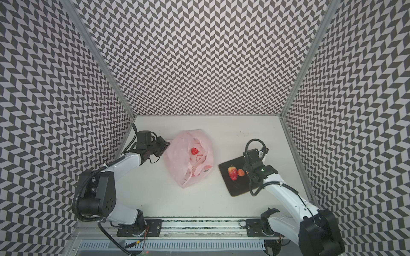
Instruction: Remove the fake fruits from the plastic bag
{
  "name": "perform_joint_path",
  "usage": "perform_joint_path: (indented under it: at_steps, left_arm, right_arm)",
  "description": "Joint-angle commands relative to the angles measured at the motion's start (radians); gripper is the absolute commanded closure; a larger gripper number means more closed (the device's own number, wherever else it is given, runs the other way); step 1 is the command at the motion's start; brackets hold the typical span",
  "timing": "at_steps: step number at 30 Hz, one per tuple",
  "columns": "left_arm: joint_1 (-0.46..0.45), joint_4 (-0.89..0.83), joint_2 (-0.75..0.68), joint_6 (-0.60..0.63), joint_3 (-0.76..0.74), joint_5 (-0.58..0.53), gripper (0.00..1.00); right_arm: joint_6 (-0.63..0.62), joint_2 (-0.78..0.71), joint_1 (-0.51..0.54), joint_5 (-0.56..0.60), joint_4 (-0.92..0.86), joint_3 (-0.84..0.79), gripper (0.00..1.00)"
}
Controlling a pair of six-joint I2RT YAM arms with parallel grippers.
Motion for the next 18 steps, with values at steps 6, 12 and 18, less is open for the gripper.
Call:
perform_joint_path:
  at_steps: [6,12,18]
  left_arm:
    - [0.005,0.008,-0.009,0.013,0.019,0.007,1.0]
    - [0.004,-0.003,-0.017,0.018,0.011,0.003,1.0]
    - [0.004,-0.011,-0.022,0.018,0.011,-0.002,1.0]
  right_arm:
    - [0.071,0.025,-0.055,-0.12,0.089,-0.094,0.6]
    - [0.075,0.102,-0.055,-0.221,0.135,-0.105,0.57]
    - [0.085,0.155,-0.067,-0.252,0.157,-0.122,0.5]
